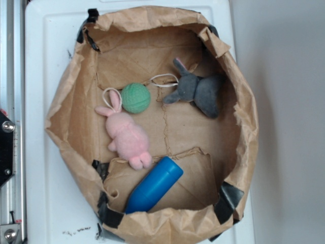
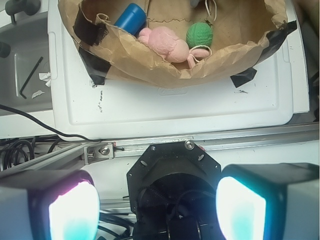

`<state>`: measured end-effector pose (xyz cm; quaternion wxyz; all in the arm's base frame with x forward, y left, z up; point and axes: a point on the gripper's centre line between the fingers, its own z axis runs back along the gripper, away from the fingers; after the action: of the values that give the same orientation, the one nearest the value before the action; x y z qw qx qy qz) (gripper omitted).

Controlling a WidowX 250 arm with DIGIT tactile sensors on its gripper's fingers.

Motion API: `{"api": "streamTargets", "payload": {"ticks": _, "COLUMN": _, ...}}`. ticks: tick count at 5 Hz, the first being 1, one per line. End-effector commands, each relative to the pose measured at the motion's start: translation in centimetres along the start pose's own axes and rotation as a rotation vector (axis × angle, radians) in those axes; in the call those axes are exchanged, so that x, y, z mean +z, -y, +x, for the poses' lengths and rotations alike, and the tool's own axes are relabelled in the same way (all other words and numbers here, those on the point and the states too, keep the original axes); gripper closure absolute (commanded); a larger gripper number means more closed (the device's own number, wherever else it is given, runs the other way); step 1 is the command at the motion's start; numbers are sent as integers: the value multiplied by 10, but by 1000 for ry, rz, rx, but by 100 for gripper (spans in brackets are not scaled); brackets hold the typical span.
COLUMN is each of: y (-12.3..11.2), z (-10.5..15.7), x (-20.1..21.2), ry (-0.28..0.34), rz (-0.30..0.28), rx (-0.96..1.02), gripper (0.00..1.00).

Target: Grab the gray animal.

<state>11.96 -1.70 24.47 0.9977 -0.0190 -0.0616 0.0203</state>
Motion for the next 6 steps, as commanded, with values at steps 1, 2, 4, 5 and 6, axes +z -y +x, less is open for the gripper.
{"api": "streamTargets", "payload": {"ticks": 1, "y": 0, "z": 0, "x": 0, "ry": 0, "rz": 0, "rx": 0, "gripper": 0}}
{"api": "streamTargets", "payload": {"ticks": 2, "y": -14, "z": 26, "x": 3, "ry": -39, "rz": -10, "rx": 114, "gripper": 0}}
{"api": "streamTargets", "payload": {"ticks": 4, "y": -14, "z": 26, "x": 3, "ry": -39, "rz": -10, "rx": 114, "gripper": 0}}
{"api": "streamTargets", "payload": {"ticks": 5, "y": -14, "z": 26, "x": 3, "ry": -39, "rz": -10, "rx": 114, "gripper": 0}}
{"api": "streamTargets", "payload": {"ticks": 6, "y": -24, "z": 46, "x": -6, "ry": 6, "rz": -29, "rx": -26, "gripper": 0}}
